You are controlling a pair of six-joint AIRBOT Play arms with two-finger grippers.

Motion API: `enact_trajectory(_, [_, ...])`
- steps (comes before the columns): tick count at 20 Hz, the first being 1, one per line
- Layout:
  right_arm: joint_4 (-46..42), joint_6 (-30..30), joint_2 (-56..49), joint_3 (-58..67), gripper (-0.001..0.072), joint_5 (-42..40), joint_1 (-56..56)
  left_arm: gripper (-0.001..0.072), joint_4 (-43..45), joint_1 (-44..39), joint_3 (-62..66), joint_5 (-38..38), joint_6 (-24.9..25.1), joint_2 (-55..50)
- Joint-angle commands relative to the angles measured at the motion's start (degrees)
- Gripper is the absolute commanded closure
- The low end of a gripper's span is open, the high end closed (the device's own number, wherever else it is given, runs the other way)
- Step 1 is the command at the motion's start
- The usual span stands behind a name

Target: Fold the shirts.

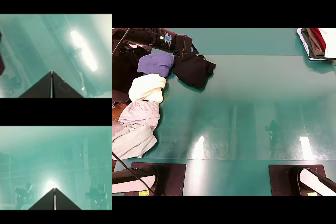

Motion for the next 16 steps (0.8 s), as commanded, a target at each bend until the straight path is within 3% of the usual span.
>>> enact_trajectory(1, [0.02,0.0,0.02,0.0,0.0692,0.0,0.04,0.0681,0.02,-0.02,0.0,0.02,0.02,0.04])
enact_trajectory(11, [0.02,0.0,0.02,0.0,0.0692,-0.02,0.04,0.0681,0.02,-0.02,0.0,0.02,0.0,0.04])
enact_trajectory(16, [0.52,0.02,0.04,0.0,0.0692,-5.49,0.11,0.0681,-0.44,-0.02,0.0,3.52,0.09,-0.02])
